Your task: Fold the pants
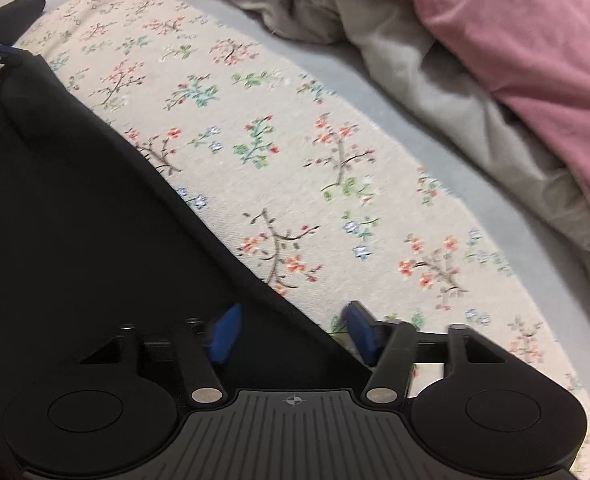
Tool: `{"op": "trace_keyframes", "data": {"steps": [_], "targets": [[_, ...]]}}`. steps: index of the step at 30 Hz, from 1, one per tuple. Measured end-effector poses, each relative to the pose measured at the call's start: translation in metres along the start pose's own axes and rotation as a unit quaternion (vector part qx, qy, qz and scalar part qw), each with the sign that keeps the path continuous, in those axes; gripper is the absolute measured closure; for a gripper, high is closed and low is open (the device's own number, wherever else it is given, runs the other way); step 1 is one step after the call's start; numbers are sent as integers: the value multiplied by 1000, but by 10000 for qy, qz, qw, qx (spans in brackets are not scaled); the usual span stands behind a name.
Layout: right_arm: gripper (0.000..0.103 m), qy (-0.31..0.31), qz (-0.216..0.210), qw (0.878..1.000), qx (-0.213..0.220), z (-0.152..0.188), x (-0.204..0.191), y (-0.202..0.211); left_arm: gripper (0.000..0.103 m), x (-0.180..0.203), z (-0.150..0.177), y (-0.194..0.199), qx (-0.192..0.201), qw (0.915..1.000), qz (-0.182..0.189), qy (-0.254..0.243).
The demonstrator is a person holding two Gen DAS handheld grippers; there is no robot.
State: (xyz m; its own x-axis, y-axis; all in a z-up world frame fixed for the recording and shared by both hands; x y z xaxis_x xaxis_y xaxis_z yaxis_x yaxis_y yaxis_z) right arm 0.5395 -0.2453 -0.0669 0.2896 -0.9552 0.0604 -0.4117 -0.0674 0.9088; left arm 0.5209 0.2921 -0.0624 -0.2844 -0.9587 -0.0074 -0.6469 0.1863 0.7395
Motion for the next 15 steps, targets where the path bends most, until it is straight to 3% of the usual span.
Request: {"op": "trace_keyframes", "data": {"steps": [1,2,5,9,15], "targets": [[73,-6,-105,9999,-64,-1,-2,0,67,1,0,1,29,10000,-23,9],[89,51,-169,9998,-106,-1,-5,2,67,4,0,2,52,10000,-79,-25],[101,452,89,9989,-58,3,-27,5,68,14,-1,7,102,9994,-290,-158],[102,587,799,9939,491,11,-46,26,68,23,-4,21,308,9983,-471,-161],[102,757,1525,9757,1378,41,-76,102,69,37,0,59,705,9956,-615,-29]]}}
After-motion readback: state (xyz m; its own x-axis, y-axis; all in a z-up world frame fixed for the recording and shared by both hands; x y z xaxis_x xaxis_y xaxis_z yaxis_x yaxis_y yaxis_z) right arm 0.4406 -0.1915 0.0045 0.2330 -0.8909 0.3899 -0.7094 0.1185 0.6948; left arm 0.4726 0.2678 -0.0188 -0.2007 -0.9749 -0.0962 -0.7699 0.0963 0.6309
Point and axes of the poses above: each gripper's, at about its wrist camera, not at the fingertips, and y roughly against the way its jaws point, x to its right, z to its underside, the point moved 1 cm from there along -y, roughly the way its jaws point, and after that the axes turned 12 degrees about -y, right-handed, at the moved point
